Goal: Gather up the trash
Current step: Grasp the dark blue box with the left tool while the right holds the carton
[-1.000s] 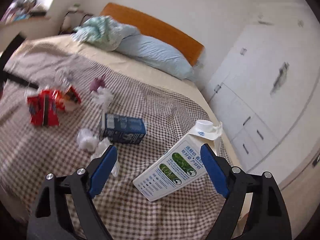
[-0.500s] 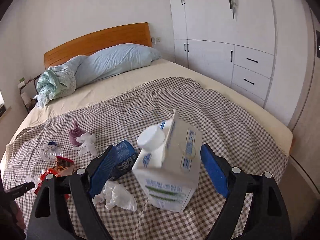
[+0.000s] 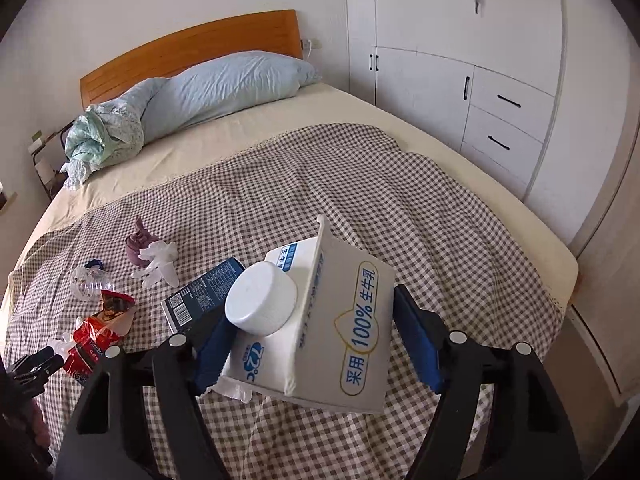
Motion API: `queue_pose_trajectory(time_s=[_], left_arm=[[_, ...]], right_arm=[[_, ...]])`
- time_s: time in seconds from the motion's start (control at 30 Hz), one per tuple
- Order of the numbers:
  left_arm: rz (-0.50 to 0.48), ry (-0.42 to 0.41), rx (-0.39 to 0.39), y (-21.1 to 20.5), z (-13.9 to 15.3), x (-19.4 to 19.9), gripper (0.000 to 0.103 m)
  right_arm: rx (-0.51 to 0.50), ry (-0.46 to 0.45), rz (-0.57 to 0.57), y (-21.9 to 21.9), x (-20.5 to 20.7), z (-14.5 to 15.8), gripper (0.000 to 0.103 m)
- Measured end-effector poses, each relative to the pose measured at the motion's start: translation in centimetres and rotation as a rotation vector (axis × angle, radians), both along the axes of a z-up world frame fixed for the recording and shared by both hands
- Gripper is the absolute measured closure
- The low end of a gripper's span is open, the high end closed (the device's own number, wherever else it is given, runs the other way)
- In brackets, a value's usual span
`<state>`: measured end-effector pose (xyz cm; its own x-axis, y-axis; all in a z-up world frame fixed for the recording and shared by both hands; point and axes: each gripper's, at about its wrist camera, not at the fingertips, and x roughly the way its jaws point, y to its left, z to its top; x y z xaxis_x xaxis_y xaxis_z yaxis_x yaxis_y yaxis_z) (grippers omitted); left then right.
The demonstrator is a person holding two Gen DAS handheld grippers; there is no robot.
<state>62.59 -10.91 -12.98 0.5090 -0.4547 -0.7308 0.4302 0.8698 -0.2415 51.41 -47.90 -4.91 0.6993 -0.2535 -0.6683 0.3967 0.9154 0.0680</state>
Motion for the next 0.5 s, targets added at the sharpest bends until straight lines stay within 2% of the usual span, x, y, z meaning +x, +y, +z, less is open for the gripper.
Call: queue_pose_trajectory(time_s=[0.07, 0.13, 0.17, 0.23, 0.27, 0.33, 0.43, 0.5], left_arm=[[-0.038, 0.002, -0.013, -2.4, 1.1, 0.0, 0.026], [-0.119, -0.033, 0.026, -6.5, 2.7, 0.1, 0.023], [-0.169, -0.075, 0.062, -8.8, 3.4, -0.1, 0.015], [-0.299, -0.186, 0.126, -13.5, 3.4, -0.7, 0.007], [-0.385, -0.221, 0.155, -15.6, 2.6, -0.7, 0.007], [-0.508, -0.237, 0.208, -19.0, -0.1, 0.1, 0.007], [-0.511, -0.2, 0.291, -21.7, -3.9, 3.3, 0.008], [-0.504, -0.155, 0.295, -22.1, -5.3, 5.5, 0.008]], right_arm=[[0.01, -0.021, 0.02, -0.8, -1.6, 1.0, 0.031], [0.011, -0.041, 0.041, -1.5, -3.2, 1.8, 0.031], [0.005, -0.051, 0.049, -1.8, -4.1, 2.1, 0.031], [0.007, -0.076, 0.061, -2.6, -6.1, 2.4, 0.031], [0.008, -0.084, 0.071, -2.9, -7.1, 2.4, 0.031], [0.013, -0.106, 0.088, -3.5, -9.2, 2.2, 0.03], [0.034, -0.112, 0.103, -4.2, -12.0, 1.3, 0.03], [0.051, -0.1, 0.107, -4.7, -13.5, 0.3, 0.03]])
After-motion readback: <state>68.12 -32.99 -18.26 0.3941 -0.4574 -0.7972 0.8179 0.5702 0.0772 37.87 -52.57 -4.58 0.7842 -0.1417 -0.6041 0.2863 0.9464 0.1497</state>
